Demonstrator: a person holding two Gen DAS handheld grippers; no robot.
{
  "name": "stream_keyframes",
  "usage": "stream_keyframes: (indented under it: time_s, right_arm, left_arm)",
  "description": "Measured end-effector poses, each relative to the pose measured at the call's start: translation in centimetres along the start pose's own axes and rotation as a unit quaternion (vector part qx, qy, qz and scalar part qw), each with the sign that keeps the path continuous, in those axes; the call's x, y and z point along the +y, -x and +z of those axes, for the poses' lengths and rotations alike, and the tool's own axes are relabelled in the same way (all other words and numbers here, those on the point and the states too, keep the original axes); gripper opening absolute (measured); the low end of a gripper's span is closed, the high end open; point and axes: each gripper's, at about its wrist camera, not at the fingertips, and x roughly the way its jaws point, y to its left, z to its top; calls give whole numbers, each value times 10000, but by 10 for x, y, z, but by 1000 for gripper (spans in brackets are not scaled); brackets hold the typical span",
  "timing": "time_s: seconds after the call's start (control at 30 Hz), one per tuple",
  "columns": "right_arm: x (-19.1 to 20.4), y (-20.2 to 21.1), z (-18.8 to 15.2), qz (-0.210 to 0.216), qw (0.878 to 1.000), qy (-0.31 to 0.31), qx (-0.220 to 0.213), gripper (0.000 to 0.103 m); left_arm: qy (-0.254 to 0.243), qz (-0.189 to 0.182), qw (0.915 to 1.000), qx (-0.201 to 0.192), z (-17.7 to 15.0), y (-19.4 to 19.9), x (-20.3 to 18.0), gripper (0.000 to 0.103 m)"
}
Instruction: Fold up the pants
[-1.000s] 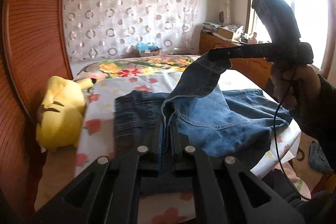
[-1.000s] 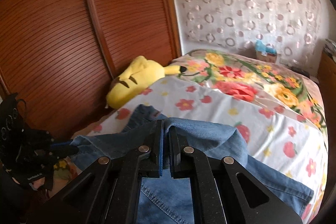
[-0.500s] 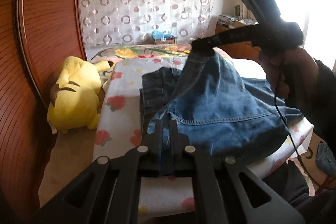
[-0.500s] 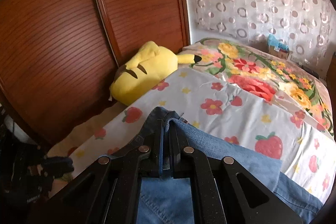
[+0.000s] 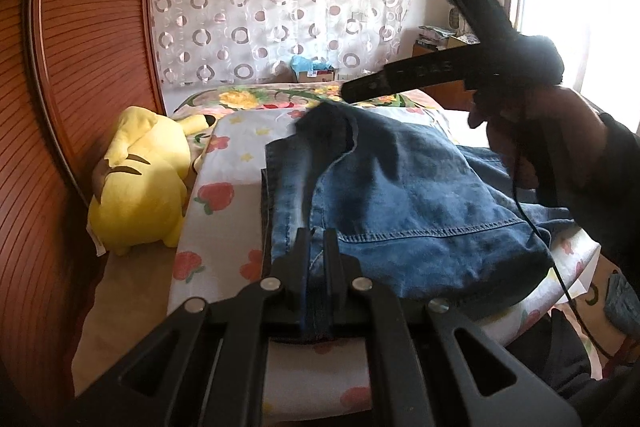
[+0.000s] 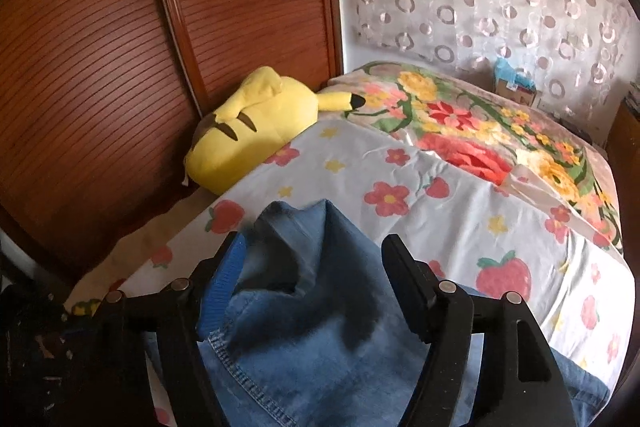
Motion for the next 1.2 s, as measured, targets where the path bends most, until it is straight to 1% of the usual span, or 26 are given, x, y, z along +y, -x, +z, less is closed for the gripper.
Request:
stream_keyframes:
  time_s: [0.07,0.17,0.23,0.3,0.37,0.47,0.5,0.67,0.73,0.8,0.9,1.0,1.1,1.17,1.2]
  right_arm:
    - [-3,8,-4,-15,10000,-3,-25,72]
    - [-10,26,-16,-4,9999,11,-108,72]
    - [-14,36,-25,-12,9999,-2,-129,72]
    - [-21,48,-39,-38,9999,-40,-142,72]
    - [-28,59,-53,-59,9998,-102,-150,72]
    - [-40,75,-78,-147,9995,-248,-156,72]
    - [-44,80,-86,-184,9993,-293,-159,72]
    - [-58,100,-125,-334,9983,-468,-115,72]
    - [-61,106,-136,-392,9979,-501,-100,72]
    - [-64,109,-148,-417,9977,-534,-75,72]
    - [-63,110,-163,-522,9973,-508,-9,72]
    - [-65,107,-177,-544,9971,-533,60,72]
    - [-67,101,-189,-569,9966,-578,127,72]
    - [-70,99,-196,-547,9961,-670,144,72]
    - [-71,98,-198,-535,9959,-717,140,72]
  left_arm:
    - [11,10,10000,2,0,-2,0,4]
    - [1,68,10000,33,0,-7,1,8]
    - [12,86,9999,55,0,-11,2,15]
    - [36,131,9999,103,-1,-18,3,30]
    - [35,89,9998,169,-2,-26,4,36]
    - [6,42,9997,257,-3,-38,2,39]
    - [-11,20,9996,292,-3,-43,1,41]
    - [-100,-89,9988,471,-1,-65,-7,45]
    - [-117,-116,9984,533,-1,-71,-9,48]
    - [-96,-149,9981,595,0,-78,-10,55]
    - [-118,-88,9977,662,0,-85,-13,56]
    - [-62,46,9984,551,0,-83,-14,56]
    - [-32,-12,9989,465,4,-80,-13,56]
    - [-66,-62,9987,500,5,-81,-12,56]
    - [-87,-76,9986,524,5,-82,-12,52]
